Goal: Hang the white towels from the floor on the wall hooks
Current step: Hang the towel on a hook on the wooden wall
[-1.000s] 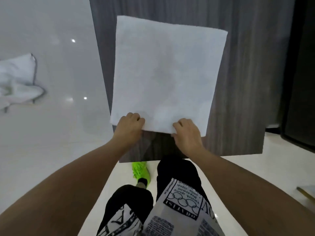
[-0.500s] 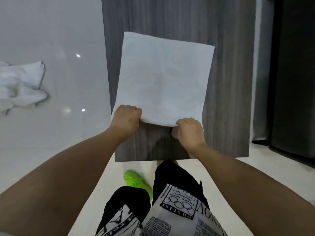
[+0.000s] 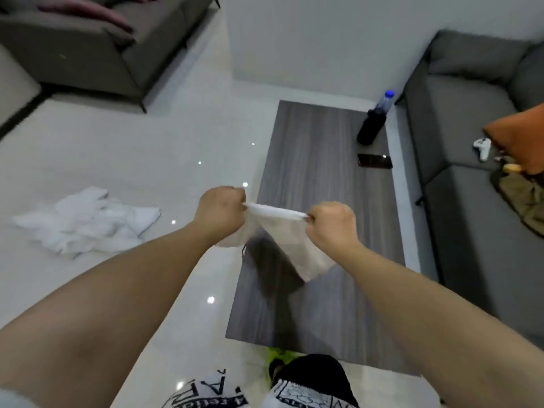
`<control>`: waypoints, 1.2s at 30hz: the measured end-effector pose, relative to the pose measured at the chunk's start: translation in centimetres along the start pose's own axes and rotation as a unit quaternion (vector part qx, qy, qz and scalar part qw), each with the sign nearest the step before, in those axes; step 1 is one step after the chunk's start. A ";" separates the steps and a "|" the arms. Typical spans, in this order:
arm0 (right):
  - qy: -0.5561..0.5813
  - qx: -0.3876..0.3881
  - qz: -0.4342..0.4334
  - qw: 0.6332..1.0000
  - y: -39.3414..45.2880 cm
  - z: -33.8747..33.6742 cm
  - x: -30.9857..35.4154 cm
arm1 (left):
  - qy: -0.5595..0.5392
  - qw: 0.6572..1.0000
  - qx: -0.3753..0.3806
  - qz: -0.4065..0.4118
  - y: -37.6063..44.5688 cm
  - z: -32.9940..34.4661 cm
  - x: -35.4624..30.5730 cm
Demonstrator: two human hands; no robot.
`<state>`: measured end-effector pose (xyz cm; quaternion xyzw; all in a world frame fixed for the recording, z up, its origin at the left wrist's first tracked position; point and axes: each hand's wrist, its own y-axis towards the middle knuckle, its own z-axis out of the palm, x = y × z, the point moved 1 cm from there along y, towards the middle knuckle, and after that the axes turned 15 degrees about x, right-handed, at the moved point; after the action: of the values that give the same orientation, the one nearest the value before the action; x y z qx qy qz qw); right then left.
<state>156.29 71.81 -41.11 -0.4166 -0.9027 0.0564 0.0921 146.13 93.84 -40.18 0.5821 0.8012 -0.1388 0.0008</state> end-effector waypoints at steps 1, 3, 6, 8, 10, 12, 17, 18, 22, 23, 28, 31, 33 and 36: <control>-0.011 -0.016 -0.020 1.000 -0.1 -2.2 2.0 | -0.006 1.000 -0.024 -0.018 -1.8 -2.2 1.3; -0.028 -0.050 -0.062 0.996 -0.6 -5.9 6.2 | -0.023 0.996 -0.061 -0.059 -5.4 -6.0 3.9; -0.033 -0.091 -0.124 0.988 -1.6 -10.8 13.3 | -0.061 0.986 -0.109 -0.107 -11.5 -11.5 8.3; -0.013 -0.104 -0.172 0.980 -2.6 -13.1 18.6 | -0.069 0.978 -0.138 -0.138 -16.5 -14.7 11.6; 0.026 -0.100 -0.217 0.971 -3.5 -15.1 23.8 | -0.069 0.970 -0.159 -0.172 -21.5 -17.4 14.8; 0.082 -0.080 -0.261 0.959 -4.7 -16.7 29.5 | -0.081 0.958 -0.174 -0.213 -27.1 -19.6 18.3; 0.224 0.041 -0.339 0.913 -7.7 -20.0 43.5 | -0.103 0.928 -0.186 -0.307 -40.9 -22.7 25.9; 0.226 0.063 -0.360 0.903 -8.5 -20.5 46.6 | -0.114 0.917 -0.188 -0.334 -43.8 -23.0 27.3; 0.189 0.098 -0.438 0.873 -11.9 -21.1 59.0 | -0.136 0.876 -0.184 -0.425 -54.9 -23.2 32.0; 0.169 0.099 -0.463 0.865 -12.8 -20.9 62.2 | -0.140 0.864 -0.181 -0.448 -57.5 -23.1 33.0; 0.080 0.087 -0.594 0.796 -18.2 -18.6 78.6 | -0.167 0.790 -0.204 -0.554 -70.5 -22.3 38.0; 0.041 0.057 -0.655 0.752 -21.3 -17.0 86.3 | -0.171 0.754 -0.236 -0.589 -76.7 -22.1 40.1; 0.045 0.059 -0.695 0.715 -23.6 -16.1 92.0 | -0.158 0.725 -0.254 -0.621 -80.9 -22.2 41.6; 0.039 0.081 -0.747 0.659 -27.7 -15.6 99.2 | -0.120 0.686 -0.257 -0.670 -86.9 -22.8 43.0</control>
<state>75.98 129.89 -9.13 0.4047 -0.8978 0.0250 0.1720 54.88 114.33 -6.06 -0.1549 0.9751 0.0404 0.1536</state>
